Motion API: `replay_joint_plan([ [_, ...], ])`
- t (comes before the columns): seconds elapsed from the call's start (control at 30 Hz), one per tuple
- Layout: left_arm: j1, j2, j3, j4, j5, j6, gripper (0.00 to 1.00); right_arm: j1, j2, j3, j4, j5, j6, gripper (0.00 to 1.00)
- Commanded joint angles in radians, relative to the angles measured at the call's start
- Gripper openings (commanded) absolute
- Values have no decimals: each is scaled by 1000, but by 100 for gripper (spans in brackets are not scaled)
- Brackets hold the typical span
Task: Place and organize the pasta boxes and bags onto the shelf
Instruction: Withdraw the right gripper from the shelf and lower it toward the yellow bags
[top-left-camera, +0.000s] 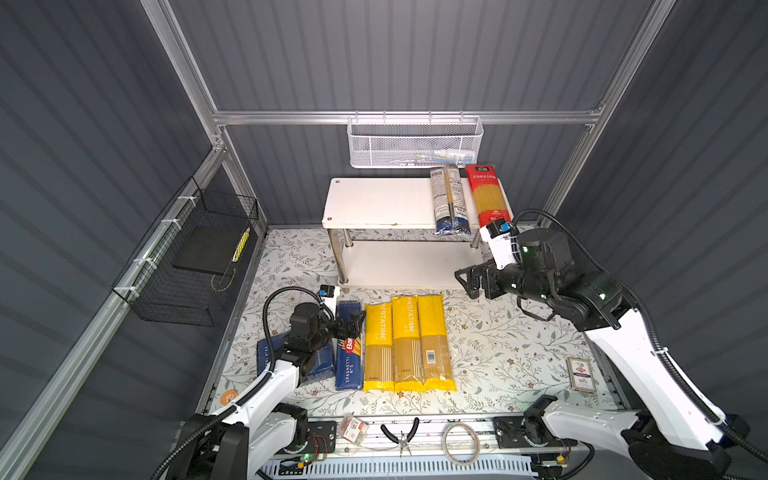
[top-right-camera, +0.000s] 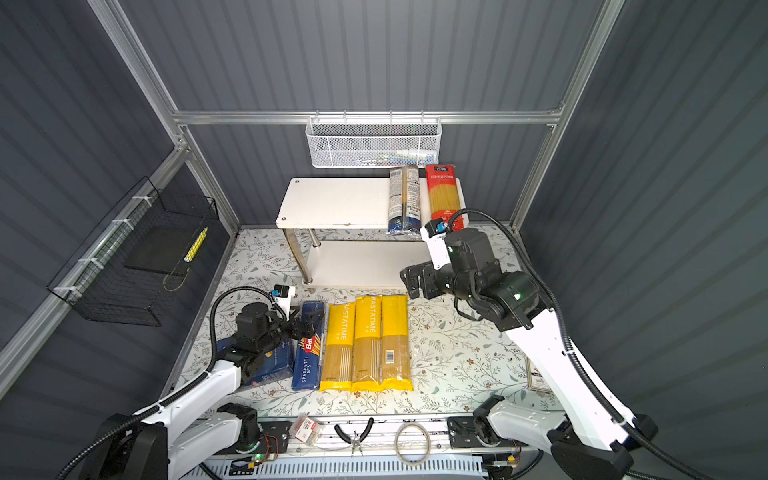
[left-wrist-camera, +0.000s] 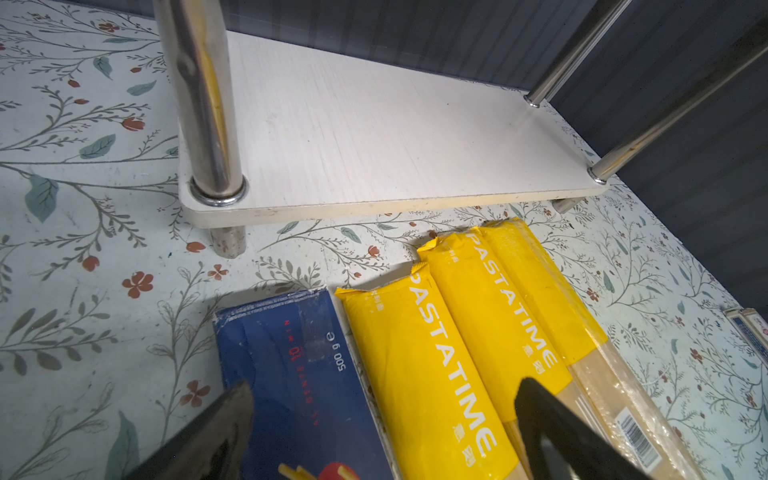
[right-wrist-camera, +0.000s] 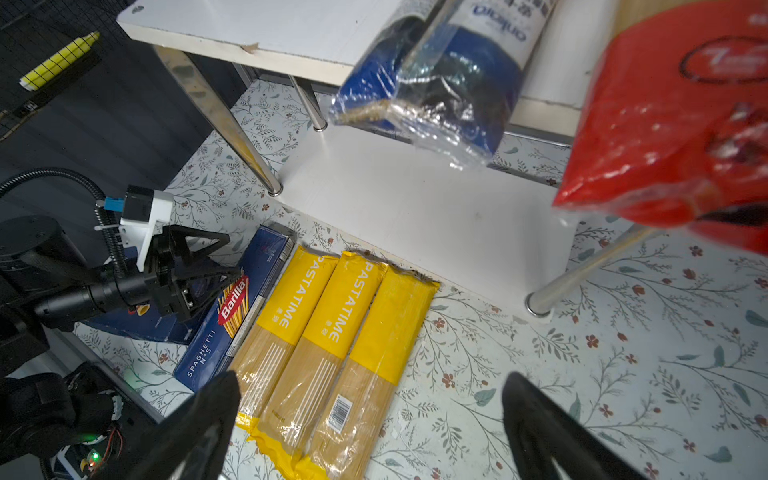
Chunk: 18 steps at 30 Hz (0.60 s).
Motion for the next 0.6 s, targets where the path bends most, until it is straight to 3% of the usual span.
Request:
replay_joint_plan([
  [0.0, -1, -1, -8, 11, 7, -4, 99, 8, -50, -77, 15, 13, 2, 99],
  [0.57, -1, 10, -6, 17, 4, -4, 99, 8, -193, -450, 137, 75, 210, 99],
])
